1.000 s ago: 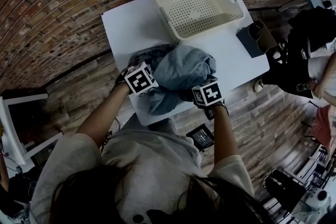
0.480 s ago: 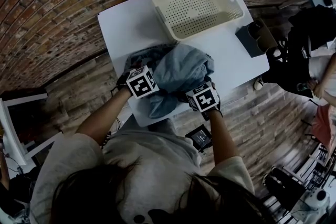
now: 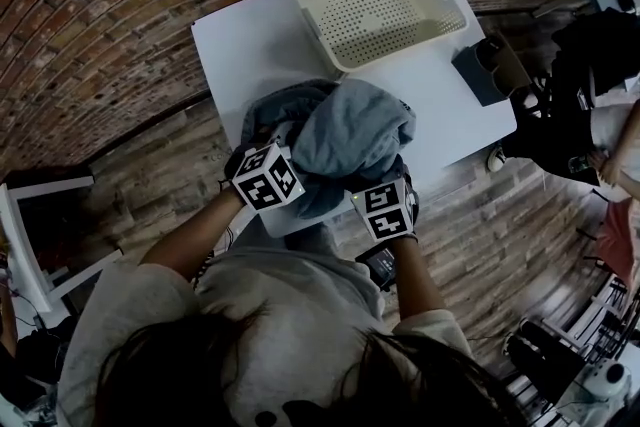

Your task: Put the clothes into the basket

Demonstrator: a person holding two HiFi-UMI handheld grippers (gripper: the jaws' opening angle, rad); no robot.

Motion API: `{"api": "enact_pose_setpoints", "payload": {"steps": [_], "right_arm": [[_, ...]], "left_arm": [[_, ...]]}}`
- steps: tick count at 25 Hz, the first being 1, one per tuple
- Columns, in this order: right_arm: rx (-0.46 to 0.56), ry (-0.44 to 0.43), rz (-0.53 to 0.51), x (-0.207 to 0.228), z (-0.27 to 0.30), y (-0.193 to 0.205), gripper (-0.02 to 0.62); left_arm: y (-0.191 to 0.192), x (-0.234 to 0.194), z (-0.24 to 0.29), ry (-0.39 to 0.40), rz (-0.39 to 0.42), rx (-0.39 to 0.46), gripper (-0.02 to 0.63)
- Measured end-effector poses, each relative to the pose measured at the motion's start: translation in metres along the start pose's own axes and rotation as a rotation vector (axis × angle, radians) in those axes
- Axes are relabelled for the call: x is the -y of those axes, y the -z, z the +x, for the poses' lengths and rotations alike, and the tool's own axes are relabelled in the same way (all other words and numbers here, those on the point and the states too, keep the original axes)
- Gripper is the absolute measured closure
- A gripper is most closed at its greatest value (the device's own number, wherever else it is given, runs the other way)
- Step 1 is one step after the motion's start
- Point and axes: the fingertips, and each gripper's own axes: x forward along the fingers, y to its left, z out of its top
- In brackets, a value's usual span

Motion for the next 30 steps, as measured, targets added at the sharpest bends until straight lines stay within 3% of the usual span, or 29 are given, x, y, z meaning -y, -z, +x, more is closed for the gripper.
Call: {"api": "enact_pose_setpoints", "payload": {"steps": [16,30], "right_arm": [[0.205,0.241,-0.193,0.007,-0.118,-0.100,0.316],[0.325,0.332,-0.273,0.042,-0.160,-0.179,0.316]], "left_arm": [[-0.103,0.005,-0.103,-0.193,0.125,0.238,0.262],[-0.174,-0.036,-0.151,-0.304,0.205,0.341,0.262]]}}
